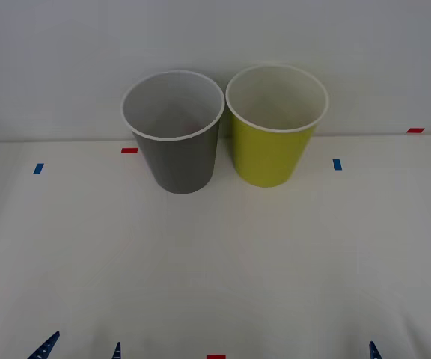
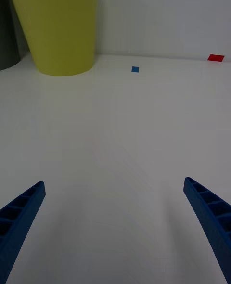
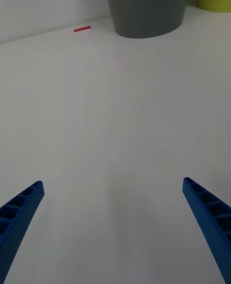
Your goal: Put cans in the gray bin and PET bottles in the light green bin.
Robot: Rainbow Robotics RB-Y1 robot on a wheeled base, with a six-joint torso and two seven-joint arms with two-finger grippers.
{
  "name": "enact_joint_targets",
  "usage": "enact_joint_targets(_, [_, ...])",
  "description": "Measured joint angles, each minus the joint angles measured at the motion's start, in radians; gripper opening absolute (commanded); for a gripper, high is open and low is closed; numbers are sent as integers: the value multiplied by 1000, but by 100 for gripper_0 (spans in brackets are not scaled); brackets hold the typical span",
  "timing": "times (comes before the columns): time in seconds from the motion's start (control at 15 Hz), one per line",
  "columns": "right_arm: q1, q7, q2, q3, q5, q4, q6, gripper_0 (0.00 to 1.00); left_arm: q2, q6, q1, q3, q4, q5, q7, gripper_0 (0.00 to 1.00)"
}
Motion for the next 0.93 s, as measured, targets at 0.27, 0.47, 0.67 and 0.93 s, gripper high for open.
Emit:
enact_joint_targets(0.27, [0, 0, 0, 0, 0, 0, 0, 100, 0, 0, 0, 0, 0, 0, 0, 100])
enact_joint_targets(0.47, [0, 0, 0, 0, 0, 0, 0, 100, 0, 0, 0, 0, 0, 0, 0, 100])
enact_joint_targets(0.67, [0, 0, 0, 0, 0, 0, 0, 100, 0, 0, 0, 0, 0, 0, 0, 100])
enact_joint_targets(0.93, [0, 0, 0, 0, 0, 0, 0, 100, 0, 0, 0, 0, 0, 0, 0, 100])
